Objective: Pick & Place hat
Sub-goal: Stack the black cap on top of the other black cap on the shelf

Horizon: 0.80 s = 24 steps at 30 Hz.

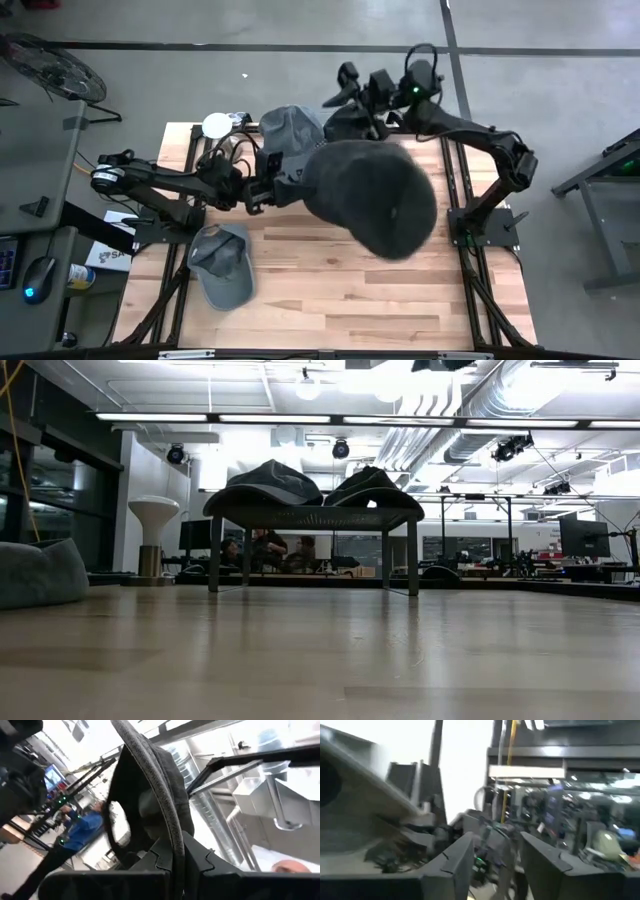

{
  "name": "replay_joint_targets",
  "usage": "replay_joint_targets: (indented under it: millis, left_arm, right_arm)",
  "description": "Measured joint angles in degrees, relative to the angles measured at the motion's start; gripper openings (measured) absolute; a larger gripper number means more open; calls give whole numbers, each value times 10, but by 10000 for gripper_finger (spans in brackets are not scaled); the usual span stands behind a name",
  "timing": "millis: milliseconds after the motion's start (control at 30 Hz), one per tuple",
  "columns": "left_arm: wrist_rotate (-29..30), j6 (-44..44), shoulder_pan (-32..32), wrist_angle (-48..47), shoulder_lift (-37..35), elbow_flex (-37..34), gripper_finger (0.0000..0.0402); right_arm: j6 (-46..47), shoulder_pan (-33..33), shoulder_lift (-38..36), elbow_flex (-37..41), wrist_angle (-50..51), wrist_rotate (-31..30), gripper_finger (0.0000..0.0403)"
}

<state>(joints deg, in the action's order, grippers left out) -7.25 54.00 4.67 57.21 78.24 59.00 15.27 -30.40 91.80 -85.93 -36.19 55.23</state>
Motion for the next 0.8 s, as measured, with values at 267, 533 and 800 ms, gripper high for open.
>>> replay_joint_targets:
  millis: [267, 533, 800]
  left_arm:
    - [33, -99, -2, -2, 0, 0, 7]
    - [182, -311, -2, -5, 0, 0, 6]
    - [271, -417, -12, -34, 1, 0, 6]
  right_arm:
    - [-18, -114, -74, -1, 172, 43, 189]
    - [2, -206, -175, -2, 294, 23, 188]
    - [6, -229, -245, -3, 396, 18, 188]
